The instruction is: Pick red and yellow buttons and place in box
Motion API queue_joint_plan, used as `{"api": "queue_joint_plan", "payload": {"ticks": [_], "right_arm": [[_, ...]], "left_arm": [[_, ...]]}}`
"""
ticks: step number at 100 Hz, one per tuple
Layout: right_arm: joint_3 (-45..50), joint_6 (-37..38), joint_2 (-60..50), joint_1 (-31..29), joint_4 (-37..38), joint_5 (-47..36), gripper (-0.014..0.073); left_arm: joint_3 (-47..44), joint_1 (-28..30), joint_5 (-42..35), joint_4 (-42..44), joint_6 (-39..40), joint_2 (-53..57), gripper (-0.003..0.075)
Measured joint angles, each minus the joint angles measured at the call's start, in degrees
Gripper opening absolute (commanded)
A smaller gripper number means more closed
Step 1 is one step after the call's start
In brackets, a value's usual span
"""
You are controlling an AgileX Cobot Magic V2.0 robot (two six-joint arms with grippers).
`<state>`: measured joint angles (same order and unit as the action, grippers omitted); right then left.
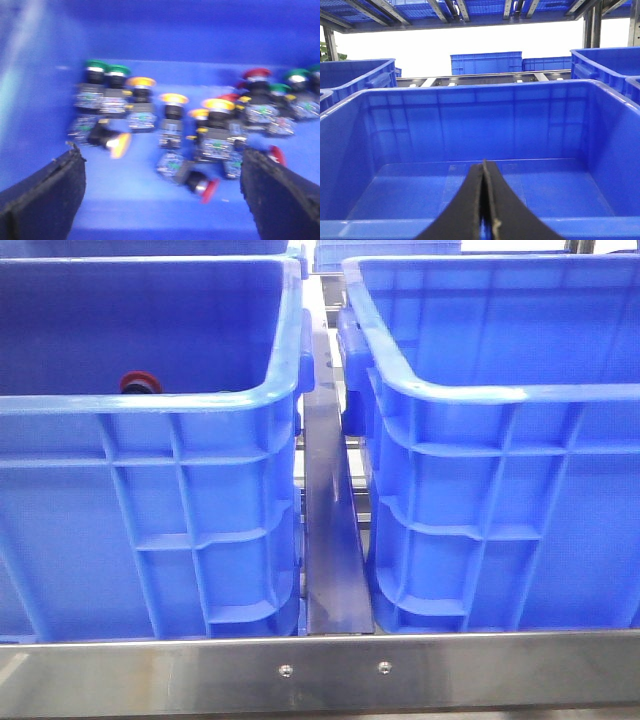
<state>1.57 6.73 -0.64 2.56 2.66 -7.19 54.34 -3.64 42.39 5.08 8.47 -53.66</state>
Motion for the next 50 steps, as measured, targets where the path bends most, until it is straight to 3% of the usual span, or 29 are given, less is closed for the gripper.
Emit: {"api": "queue_joint_plan", "payload": {"ticks": [30, 50], "right_arm": [[0.00, 0.00, 0.00, 0.00, 0.00, 0.00, -0.0069], [0.00, 0.00, 0.00, 0.00, 0.00, 0.00, -0.0069]], "left_arm": [[7.46, -12.48, -1.00, -1.14, 1.22, -14.60, 0.0589], [15.35, -17.10, -1.00, -0.76, 3.87, -26.26, 0.0587]]}}
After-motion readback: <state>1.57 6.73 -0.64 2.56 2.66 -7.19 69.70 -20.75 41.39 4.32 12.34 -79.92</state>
